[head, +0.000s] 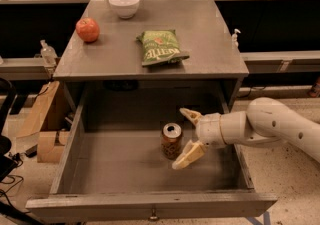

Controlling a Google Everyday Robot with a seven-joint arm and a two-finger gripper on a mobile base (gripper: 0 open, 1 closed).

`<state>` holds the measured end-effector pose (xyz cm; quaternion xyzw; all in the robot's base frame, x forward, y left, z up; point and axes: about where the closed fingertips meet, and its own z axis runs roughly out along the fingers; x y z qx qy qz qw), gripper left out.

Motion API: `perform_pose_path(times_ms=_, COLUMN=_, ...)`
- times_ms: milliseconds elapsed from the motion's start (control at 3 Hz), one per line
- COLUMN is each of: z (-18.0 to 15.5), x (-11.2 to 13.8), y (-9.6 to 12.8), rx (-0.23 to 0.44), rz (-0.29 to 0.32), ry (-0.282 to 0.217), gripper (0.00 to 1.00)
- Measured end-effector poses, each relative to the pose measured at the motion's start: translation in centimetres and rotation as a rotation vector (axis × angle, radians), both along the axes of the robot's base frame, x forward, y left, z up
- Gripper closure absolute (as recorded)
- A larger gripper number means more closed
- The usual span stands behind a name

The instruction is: Pick orange can from top drawer and place on counter

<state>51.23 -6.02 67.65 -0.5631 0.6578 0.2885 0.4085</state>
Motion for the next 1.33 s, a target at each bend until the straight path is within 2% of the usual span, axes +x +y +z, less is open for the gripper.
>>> perform_pose_path(times_ms=333, z=-1.7, x=0.5, y=1.8, rx=0.043, rz=0.019, ry=0.014, gripper=0.18)
perform_pose_path(times_ms=667, z=-3.1, x=1.3, y=3.6, rx=0.087, rz=0.024, ry=0.050, gripper=0.49)
perform_pose_path(times_ms=1000, z=-3.4, x=1.8, y=4.5, rx=0.101, rz=0.015, ry=0.073, gripper=0.72)
perform_pose_path(times_ms=1333, z=0.5, x=2.4, y=3.7, rx=0.109, rz=-0.030, ry=0.091, gripper=0.95)
